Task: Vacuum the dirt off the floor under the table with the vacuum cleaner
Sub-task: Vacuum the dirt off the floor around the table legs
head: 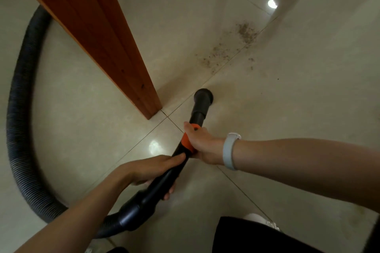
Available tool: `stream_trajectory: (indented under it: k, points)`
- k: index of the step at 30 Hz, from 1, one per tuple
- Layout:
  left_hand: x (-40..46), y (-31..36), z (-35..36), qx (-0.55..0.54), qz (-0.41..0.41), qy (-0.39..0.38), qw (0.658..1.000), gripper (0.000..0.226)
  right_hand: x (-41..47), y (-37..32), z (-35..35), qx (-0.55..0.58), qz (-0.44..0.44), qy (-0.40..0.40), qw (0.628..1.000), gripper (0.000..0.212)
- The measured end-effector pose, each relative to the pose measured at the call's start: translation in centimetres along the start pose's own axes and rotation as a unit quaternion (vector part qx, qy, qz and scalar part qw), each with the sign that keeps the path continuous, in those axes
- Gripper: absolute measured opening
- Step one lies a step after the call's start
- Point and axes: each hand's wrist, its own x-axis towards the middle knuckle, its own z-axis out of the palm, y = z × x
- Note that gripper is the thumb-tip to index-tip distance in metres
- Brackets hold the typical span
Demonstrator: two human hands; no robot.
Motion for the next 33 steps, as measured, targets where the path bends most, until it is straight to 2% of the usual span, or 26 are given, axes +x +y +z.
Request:
stream_trajectory:
  k: [2,4,8,12,20,27,33]
  points:
    - [0.9,0.6,0.2,-0.020,0.026,0.081,0.996,0.056,0.6,-1.9,-0.6,-0.006,-0.012,-0.003,1.000,0.058]
    - [1.7,1.6,0.1,-0.044,0.064,0.163,0.984,0.046,0.8,-4.4,-1.1,0.004,-0.032,-0.006,0.999,0.048]
    - [2.5,4.0,-0.1,-0.007,0.095,0.232,0.968,0.042,1.2,-7.5,-2.3,-0.012,-0.052,0.027,0.998,0.035]
    - [3.1,5.1,0.1,0.019,0.093,0.233,0.968,0.048,1.6,-7.7,-3.2,-0.008,-0.046,0.058,0.997,0.036]
    - [5.0,8.1,0.2,0.047,0.110,0.246,0.962,0.047,2.3,-9.4,-6.6,0.019,-0.043,0.032,0.998,0.028]
    - [7.2,11.7,0.0,0.088,0.094,0.251,0.959,0.047,2.9,-11.2,-9.4,0.045,-0.053,0.042,0.997,0.031]
    - [7.3,12.4,0.4,0.102,0.079,0.211,0.969,0.049,2.1,-9.8,-10.6,0.106,-0.063,0.072,0.990,0.028]
